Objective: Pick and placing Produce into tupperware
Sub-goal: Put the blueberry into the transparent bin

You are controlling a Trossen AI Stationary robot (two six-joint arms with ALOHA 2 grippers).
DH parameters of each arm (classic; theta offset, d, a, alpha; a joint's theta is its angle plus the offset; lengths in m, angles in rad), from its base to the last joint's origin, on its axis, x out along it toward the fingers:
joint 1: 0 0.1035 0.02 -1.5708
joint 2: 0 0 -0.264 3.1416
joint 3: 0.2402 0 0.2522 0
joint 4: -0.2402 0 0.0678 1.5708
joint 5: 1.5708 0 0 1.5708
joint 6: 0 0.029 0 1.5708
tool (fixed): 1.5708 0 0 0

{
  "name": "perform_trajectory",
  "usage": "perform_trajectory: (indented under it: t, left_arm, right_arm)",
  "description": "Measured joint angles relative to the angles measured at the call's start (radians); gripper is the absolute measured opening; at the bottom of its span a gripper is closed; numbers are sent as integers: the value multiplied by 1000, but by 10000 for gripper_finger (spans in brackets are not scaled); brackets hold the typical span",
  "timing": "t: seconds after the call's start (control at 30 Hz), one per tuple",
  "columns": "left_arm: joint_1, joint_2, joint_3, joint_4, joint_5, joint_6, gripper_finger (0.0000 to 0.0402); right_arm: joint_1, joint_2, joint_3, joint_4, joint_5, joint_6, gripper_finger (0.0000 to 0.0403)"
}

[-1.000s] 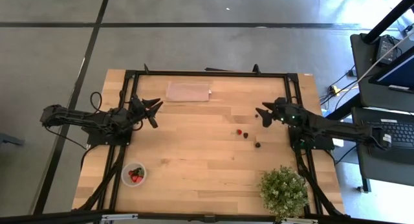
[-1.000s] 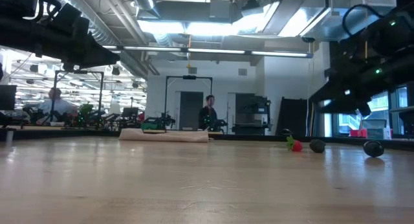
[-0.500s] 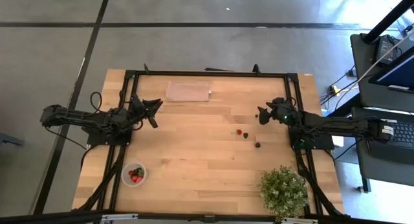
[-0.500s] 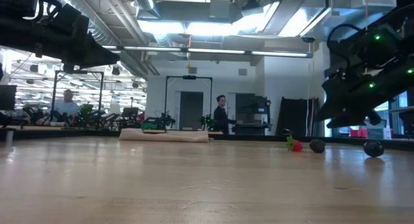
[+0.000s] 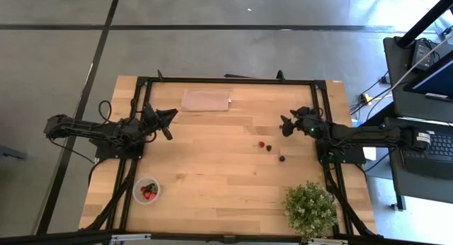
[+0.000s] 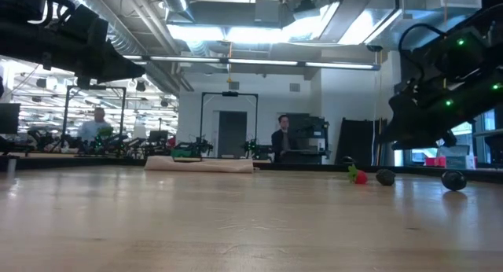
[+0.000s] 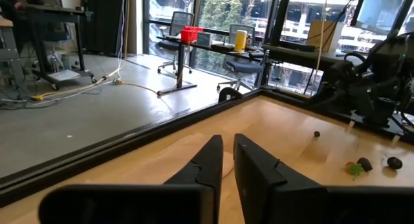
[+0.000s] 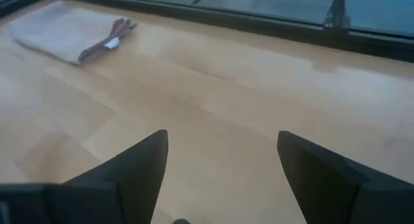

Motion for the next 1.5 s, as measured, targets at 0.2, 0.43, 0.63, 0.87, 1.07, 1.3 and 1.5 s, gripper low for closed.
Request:
perform_trajectory:
  t: [0.2,0.43,0.63,0.87,1.07,1.3,1.5]
  left_arm:
    - [0,0,0,0,0,2,21]
    - [0,0,0,0,0,2,9]
    - [0,0,0,0,0,3,1]
    - [0,0,0,-19,0,3,12]
    - [0,0,0,-51,0,3,28]
    - [0,0,0,-52,0,3,45]
    - [0,0,0,-52,0,13,58]
  right_arm:
    - [4,70,0,2,37,130,293]
    - [7,157,0,67,39,177,293]
    - [7,232,0,181,67,153,293]
    - [57,330,0,281,67,176,293]
    - [155,405,0,325,158,178,293]
    - [248,490,-1,353,249,265,293]
    - [306,563,0,391,277,281,293]
